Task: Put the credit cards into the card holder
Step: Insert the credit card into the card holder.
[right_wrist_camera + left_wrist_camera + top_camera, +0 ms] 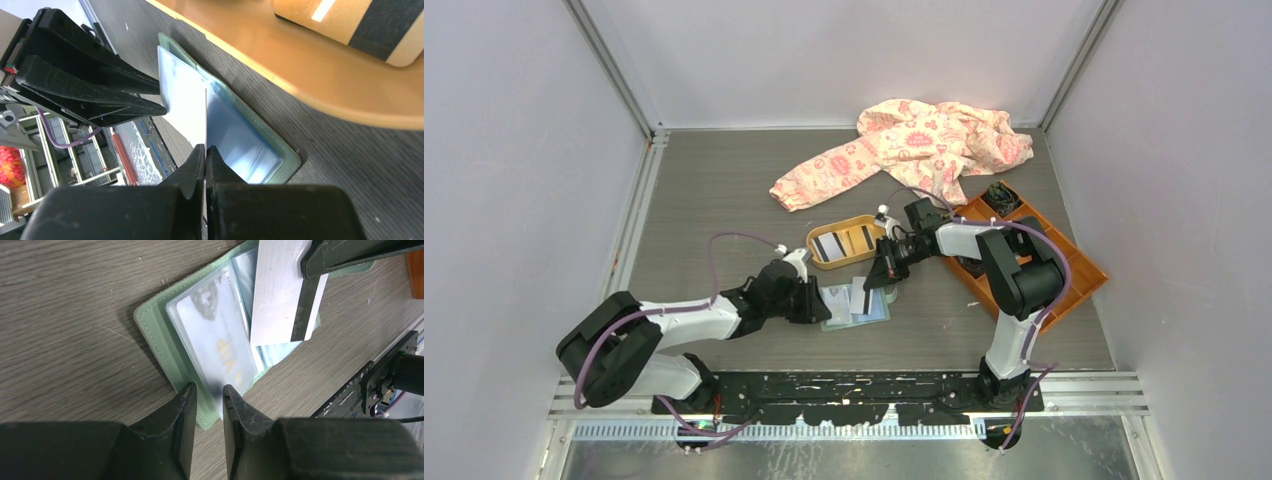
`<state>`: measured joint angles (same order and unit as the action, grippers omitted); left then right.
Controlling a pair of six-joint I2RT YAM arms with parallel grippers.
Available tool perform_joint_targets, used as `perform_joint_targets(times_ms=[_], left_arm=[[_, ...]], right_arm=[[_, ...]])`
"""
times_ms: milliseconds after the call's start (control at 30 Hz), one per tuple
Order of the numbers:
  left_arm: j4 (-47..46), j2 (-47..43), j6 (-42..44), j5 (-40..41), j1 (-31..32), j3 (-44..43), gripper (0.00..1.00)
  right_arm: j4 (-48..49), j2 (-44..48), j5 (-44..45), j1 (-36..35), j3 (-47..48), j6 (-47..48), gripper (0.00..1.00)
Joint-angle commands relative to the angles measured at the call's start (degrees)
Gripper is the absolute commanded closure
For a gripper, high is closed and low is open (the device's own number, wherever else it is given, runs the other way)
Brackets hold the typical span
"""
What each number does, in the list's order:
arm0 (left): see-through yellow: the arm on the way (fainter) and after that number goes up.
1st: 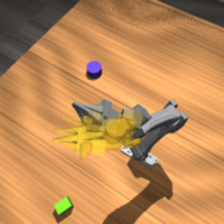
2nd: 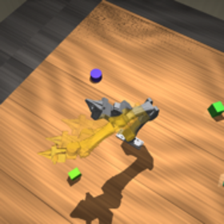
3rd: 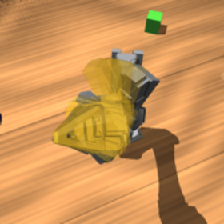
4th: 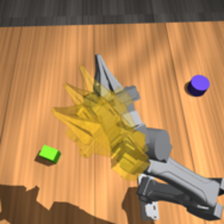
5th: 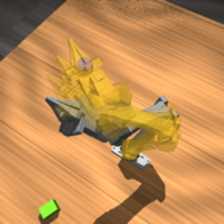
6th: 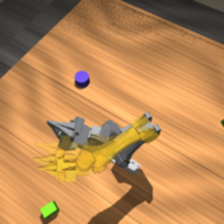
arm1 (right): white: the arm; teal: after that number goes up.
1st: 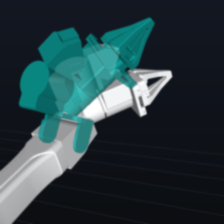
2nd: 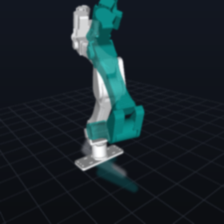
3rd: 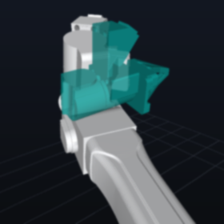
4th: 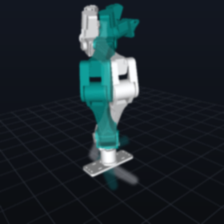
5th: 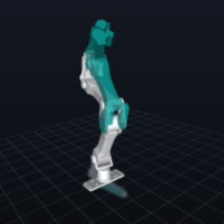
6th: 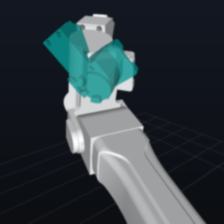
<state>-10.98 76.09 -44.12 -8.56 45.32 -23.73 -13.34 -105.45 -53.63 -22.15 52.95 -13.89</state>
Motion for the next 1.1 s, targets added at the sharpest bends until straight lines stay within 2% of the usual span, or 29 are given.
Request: perform_joint_targets(times_ms=[0, 333, 567, 1067], left_arm=[[1.0, 2.6, 1.9, 1.9, 0.2, -2.1, 0.73], [2.7, 3.8, 2.0, 2.1, 0.2, -2.9, 0.83], [2.8, 4.2, 1.8, 2.4, 0.1, -2.9, 0.84], [1.8, 5.4, 1.6, 2.1, 0.1, -2.7, 0.85]], right_arm=[[2.2, 0.9, -2.8, -0.5, 0.5, -0.5, 0.99], [3.4, 0.0, -2.2, -0.9, 0.0, -1.8, 0.99], [3.0, 0.0, 1.9, -0.9, -0.6, -1.6, 0.99], [4.4, -2.8, 2.8, -4.7, -1.7, -2.3, 0.99]])
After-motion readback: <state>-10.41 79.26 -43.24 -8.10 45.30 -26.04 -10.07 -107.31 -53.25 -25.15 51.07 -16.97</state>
